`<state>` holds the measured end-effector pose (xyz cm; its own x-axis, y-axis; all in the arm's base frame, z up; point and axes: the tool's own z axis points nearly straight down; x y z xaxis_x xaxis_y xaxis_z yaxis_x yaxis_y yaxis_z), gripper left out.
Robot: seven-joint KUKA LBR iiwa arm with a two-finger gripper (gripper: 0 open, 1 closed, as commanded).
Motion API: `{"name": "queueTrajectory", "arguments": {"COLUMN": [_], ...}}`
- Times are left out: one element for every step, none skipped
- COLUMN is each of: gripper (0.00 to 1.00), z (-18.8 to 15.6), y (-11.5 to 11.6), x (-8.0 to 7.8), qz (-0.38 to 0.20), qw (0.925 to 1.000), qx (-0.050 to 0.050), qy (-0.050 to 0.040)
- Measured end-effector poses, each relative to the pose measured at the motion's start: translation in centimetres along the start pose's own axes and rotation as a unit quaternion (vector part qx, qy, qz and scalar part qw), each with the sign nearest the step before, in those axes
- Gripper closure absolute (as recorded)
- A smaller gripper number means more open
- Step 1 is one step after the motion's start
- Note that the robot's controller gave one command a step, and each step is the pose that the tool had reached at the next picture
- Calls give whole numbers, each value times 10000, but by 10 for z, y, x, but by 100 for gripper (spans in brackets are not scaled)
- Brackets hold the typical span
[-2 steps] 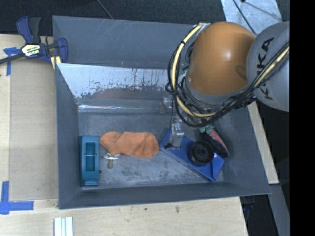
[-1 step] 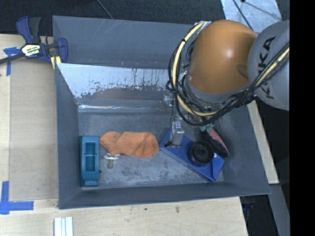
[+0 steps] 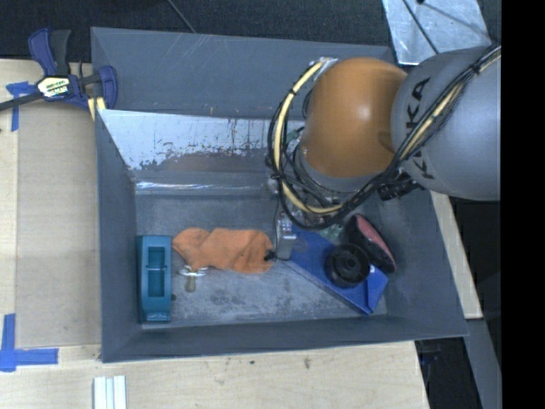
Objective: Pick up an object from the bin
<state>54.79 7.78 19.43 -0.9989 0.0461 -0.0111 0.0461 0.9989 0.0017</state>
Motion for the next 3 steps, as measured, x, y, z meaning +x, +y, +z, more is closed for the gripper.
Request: {"name": "queueTrajectory", "arguments": {"gripper": [0, 0, 100], "z": [51, 86, 122], "y": [29, 27, 9], "x": [2, 9, 14], "qz": [-148, -271, -132], "qw": [9999, 9996, 9999], "qx": [4, -2, 4], "qy": [34, 44, 39]}}
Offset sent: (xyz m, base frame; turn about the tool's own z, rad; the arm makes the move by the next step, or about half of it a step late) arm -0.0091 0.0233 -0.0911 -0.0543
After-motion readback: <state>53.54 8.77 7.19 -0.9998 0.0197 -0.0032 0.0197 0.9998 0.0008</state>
